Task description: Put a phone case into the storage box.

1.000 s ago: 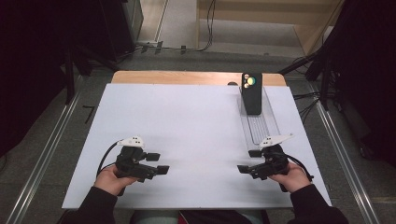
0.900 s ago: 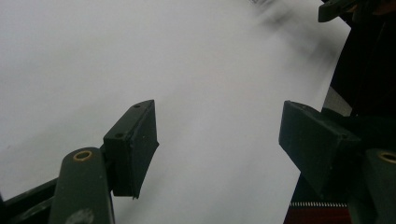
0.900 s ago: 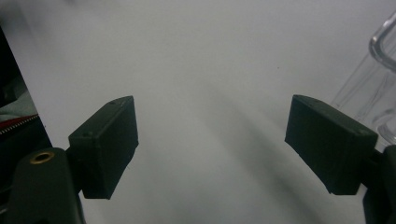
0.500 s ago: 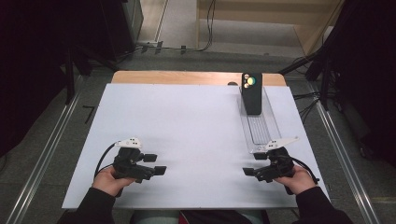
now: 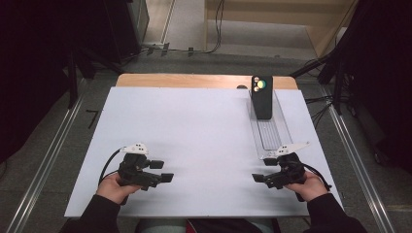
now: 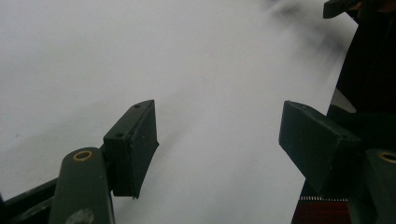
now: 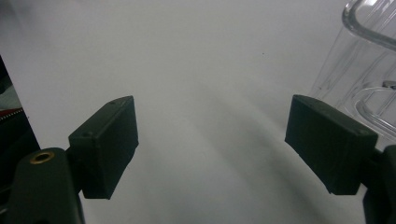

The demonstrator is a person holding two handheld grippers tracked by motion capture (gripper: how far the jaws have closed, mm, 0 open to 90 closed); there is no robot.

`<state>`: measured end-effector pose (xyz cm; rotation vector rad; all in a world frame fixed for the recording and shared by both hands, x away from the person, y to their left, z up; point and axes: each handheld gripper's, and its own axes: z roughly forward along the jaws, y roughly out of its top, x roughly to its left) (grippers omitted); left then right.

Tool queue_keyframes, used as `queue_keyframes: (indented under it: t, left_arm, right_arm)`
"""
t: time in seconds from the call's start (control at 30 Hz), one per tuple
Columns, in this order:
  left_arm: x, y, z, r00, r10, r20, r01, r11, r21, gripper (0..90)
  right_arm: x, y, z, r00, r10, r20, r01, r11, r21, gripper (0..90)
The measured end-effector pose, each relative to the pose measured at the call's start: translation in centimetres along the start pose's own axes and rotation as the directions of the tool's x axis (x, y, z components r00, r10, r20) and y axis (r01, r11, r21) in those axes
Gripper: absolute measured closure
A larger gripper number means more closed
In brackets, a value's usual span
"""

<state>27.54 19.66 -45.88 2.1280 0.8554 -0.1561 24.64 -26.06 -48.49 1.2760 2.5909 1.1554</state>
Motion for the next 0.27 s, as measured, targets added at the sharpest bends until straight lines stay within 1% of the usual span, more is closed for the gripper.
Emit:
queue_keyframes:
  t: [0.17, 0.23, 0.27]
  left_arm:
    - [0.0, 0.0, -0.03, 1.0, 0.001, 0.0, -0.001, 1.0, -0.001, 28.0]
    - [0.02, 0.01, -0.05, 1.0, 0.0, 0.0, 0.0, 1.0, -0.003, 28.0]
    - [0.05, 0.01, -0.04, 1.0, -0.001, 0.002, 0.001, 1.0, -0.006, 28.0]
  right_arm:
    - [0.03, -0.01, -0.02, 1.0, -0.005, 0.001, 0.005, 1.0, -0.006, 15.5]
    - [-0.02, -0.06, -0.03, 1.0, -0.005, -0.005, 0.005, 1.0, -0.004, 15.5]
    - [-0.1, -0.18, 0.04, 0.9997, -0.023, -0.01, 0.022, 1.0, -0.006, 15.5]
